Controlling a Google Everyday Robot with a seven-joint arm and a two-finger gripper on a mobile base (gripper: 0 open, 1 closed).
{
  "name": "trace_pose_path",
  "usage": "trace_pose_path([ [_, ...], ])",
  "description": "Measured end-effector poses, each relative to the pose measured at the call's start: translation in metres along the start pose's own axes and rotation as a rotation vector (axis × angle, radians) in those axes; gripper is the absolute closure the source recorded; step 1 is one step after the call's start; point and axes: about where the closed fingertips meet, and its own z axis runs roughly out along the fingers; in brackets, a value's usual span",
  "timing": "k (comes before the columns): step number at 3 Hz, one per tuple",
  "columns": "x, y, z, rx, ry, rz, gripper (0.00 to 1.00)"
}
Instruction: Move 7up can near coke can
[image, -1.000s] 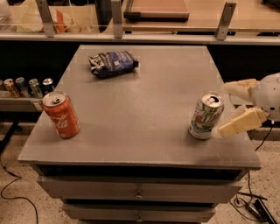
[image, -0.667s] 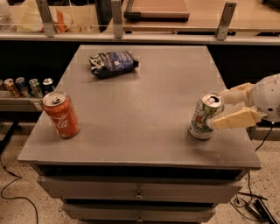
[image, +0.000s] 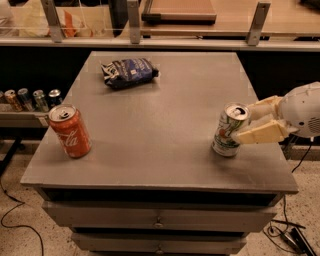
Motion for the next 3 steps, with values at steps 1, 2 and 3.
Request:
trace_pose_path([
  [1,-0.001,-0.001,0.002,-0.008,0.008,0.001,1.00],
  [2,-0.005,-0.006,0.000,-0.009,0.020,-0.009,1.00],
  [3,-0.016,-0.015,-0.011,0.000,0.026,-0.031,1.00],
])
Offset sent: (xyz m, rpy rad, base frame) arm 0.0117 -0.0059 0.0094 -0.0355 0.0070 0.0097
